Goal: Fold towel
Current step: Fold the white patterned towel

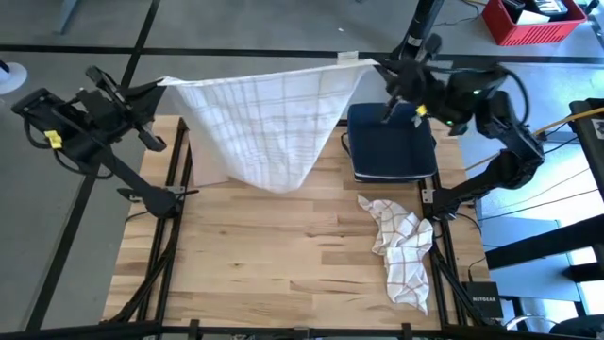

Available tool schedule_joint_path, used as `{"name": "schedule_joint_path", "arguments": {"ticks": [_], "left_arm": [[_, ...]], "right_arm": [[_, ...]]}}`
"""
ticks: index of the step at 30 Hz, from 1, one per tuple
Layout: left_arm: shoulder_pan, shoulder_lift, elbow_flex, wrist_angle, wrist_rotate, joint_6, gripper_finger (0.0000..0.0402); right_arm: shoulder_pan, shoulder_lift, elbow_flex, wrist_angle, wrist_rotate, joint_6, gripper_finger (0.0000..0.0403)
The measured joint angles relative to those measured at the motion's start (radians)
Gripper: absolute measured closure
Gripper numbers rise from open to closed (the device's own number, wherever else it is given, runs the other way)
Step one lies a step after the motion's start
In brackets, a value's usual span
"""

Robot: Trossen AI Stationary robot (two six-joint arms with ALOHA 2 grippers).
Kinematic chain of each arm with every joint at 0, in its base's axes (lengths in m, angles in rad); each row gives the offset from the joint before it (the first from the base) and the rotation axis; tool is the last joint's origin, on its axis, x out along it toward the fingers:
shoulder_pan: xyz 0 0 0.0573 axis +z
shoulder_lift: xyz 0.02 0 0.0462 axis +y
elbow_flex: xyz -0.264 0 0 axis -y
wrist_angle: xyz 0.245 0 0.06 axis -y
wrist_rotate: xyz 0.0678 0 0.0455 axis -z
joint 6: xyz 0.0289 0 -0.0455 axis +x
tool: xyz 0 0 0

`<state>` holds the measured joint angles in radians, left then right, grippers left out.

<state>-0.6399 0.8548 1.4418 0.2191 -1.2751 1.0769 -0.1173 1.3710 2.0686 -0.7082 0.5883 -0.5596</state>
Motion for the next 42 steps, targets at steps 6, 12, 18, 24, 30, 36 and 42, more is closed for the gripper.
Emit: {"name": "schedule_joint_path", "arguments": {"ticks": [6, 12, 18, 24, 30, 36, 42], "left_arm": [[-0.011, 0.025, 0.000, -0.017, 0.016, -0.080, 0.0397], [-0.045, 0.056, 0.000, -0.202, -0.055, -0.285, 0.0399], [-0.110, 0.104, 0.000, -0.360, -0.003, -0.542, 0.0400], [-0.157, 0.123, 0.002, -0.314, 0.188, -0.574, 0.0400], [-0.102, 0.094, 0.056, -0.215, 0.156, -0.427, 0.0400], [-0.015, 0.030, 0.097, -0.049, 0.155, -0.230, 0.0400], [0.029, -0.027, 0.111, -0.015, 0.157, -0.134, 0.0400]], "right_arm": [[0.013, -0.060, 0.001, -0.110, -0.257, 0.274, 0.0399], [0.026, -0.087, 0.002, -0.375, -0.332, 0.349, 0.0400], [0.026, -0.085, 0.001, -0.478, -0.677, 0.442, 0.0401], [0.026, -0.082, 0.001, -0.346, -0.824, 0.445, 0.0401], [0.025, -0.082, 0.001, -0.133, -0.619, 0.329, 0.0401], [0.023, -0.076, 0.001, 0.136, -0.253, 0.096, 0.0400], [-0.090, -0.037, -0.002, 0.244, -0.169, -0.106, 0.0400]]}}
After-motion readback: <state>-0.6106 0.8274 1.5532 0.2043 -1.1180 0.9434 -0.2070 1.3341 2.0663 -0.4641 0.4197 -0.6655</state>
